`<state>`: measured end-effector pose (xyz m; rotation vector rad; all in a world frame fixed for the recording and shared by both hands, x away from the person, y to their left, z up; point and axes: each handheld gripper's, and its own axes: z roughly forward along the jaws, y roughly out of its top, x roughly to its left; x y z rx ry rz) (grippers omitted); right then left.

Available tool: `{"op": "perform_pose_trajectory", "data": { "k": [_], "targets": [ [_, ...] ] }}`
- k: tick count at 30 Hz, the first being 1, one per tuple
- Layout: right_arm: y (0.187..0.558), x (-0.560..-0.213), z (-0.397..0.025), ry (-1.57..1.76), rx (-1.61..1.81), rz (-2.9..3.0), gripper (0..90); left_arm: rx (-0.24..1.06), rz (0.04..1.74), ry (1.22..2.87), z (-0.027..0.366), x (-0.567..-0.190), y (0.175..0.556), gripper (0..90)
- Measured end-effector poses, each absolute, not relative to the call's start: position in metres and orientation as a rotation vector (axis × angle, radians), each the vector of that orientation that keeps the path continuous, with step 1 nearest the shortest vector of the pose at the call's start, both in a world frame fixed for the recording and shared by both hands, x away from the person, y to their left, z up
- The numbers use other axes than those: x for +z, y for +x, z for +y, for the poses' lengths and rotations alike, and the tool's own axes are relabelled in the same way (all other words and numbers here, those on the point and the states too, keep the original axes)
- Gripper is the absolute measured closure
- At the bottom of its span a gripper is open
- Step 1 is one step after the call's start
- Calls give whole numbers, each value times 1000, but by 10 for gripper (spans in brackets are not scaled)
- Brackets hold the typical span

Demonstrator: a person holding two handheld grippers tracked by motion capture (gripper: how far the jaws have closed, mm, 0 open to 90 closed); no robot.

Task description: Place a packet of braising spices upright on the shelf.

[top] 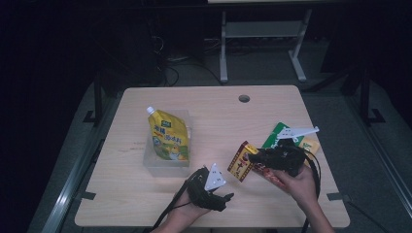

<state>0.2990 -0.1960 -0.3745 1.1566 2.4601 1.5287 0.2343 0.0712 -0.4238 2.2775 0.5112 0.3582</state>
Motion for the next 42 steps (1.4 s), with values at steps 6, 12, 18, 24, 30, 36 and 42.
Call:
{"op": "perform_pose_trajectory", "data": {
  "k": [6,12,18,24,30,36,42],
  "targets": [
    [309,-365,-186,990,1457,2514,674,305,508,2262,80,-426,230,231],
    [322,-346,-160,780,1422,2586,673,256,488,2251,86,-431,227,212],
    [329,-333,-135,673,1401,2636,673,243,458,2234,82,-433,223,211],
    [336,-327,-114,584,1412,2657,673,211,448,2223,79,-438,222,199],
    [340,-319,-96,497,1434,2667,672,228,424,2249,78,-440,221,195],
    [340,-310,-79,420,1447,2691,673,218,407,2253,76,-442,218,192],
    [341,-305,-65,347,1469,2695,672,218,393,2245,74,-444,217,192]
  ]
}}
